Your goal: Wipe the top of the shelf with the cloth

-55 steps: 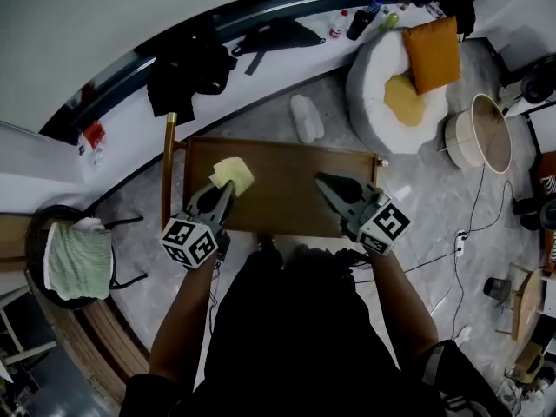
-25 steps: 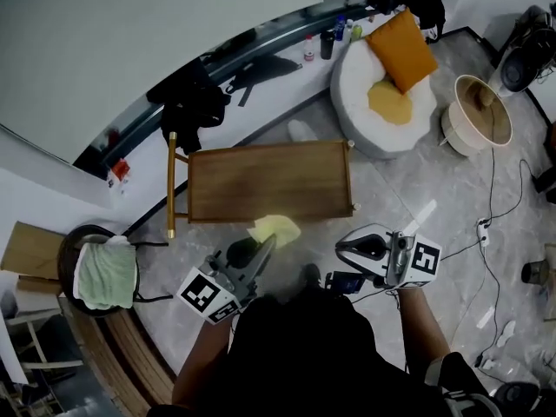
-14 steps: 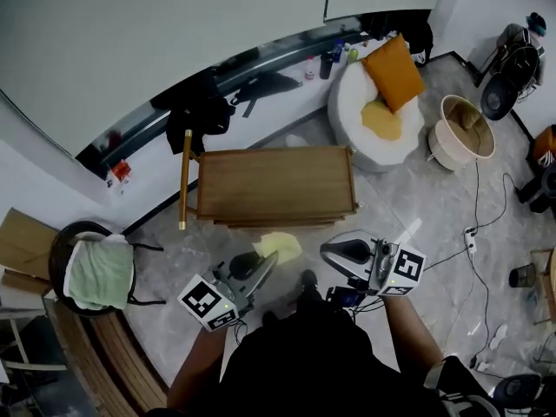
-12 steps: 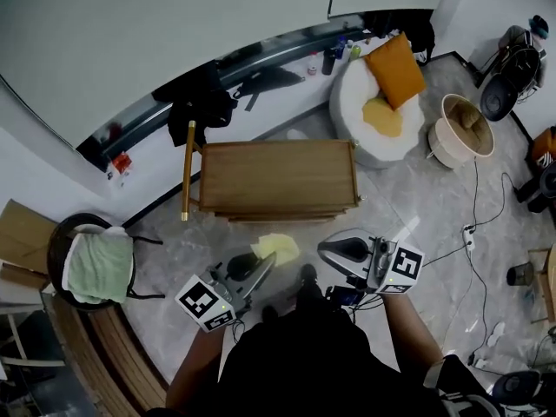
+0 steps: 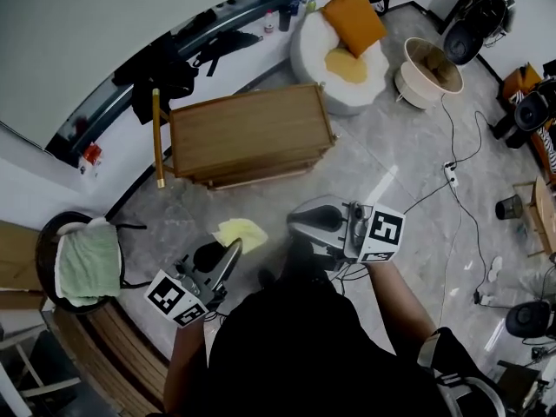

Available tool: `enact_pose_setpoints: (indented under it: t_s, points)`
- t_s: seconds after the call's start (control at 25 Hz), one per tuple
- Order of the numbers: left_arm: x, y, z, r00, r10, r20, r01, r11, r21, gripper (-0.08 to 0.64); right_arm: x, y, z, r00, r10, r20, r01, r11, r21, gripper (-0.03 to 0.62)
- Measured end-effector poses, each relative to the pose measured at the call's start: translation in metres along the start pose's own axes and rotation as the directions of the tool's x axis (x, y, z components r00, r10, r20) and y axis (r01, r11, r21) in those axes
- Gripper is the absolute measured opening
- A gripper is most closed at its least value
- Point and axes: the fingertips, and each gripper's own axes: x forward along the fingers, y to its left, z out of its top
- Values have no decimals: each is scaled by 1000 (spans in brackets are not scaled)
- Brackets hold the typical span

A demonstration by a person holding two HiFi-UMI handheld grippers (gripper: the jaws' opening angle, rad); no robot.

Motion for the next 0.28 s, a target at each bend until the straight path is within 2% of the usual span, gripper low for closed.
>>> enact_pose_setpoints:
  t_s: [0.28]
  points:
    - [-3, -8, -5, 999, -41, -16, 41, 999, -10, 29, 4, 12, -3, 1000, -16, -27, 15, 999, -31, 28]
